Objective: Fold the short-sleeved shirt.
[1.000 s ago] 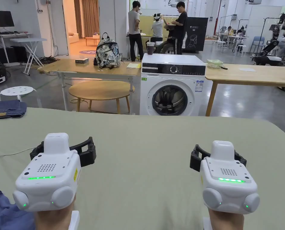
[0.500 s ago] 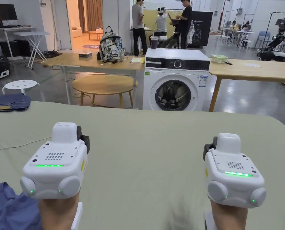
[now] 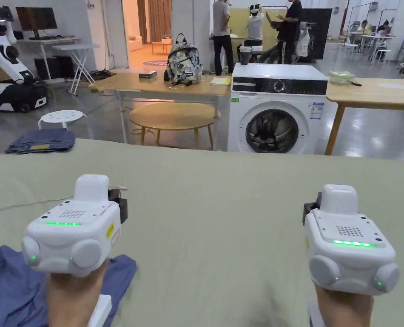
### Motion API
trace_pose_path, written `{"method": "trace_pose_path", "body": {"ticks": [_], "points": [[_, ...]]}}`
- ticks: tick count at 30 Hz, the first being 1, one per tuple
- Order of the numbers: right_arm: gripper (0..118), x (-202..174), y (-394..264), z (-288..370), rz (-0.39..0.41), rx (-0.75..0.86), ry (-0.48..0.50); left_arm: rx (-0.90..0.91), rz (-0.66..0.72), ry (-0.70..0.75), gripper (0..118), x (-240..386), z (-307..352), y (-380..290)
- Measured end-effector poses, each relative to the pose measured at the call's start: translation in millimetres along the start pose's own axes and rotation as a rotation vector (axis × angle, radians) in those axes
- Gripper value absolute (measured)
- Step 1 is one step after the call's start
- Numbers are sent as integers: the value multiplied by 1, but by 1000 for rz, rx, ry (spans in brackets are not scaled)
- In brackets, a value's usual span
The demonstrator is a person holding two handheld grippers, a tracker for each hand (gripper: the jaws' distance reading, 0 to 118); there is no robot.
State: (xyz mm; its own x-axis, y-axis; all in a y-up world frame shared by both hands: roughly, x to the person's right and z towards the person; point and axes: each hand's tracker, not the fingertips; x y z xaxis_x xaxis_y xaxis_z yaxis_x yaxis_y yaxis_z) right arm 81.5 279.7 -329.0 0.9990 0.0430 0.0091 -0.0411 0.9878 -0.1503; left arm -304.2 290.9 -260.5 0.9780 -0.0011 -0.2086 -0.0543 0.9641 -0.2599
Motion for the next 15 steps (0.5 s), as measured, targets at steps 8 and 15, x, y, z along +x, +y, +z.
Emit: {"method": "trace_pose_path", "body": {"ticks": [8,15], "points": [[0,-30,-8,0,32,-19,69,-160,9,108,0,-89,14,-11],[0,-57,-22,-1,58,-57,148,-466,59,111,0,-172,2,-41]]}}
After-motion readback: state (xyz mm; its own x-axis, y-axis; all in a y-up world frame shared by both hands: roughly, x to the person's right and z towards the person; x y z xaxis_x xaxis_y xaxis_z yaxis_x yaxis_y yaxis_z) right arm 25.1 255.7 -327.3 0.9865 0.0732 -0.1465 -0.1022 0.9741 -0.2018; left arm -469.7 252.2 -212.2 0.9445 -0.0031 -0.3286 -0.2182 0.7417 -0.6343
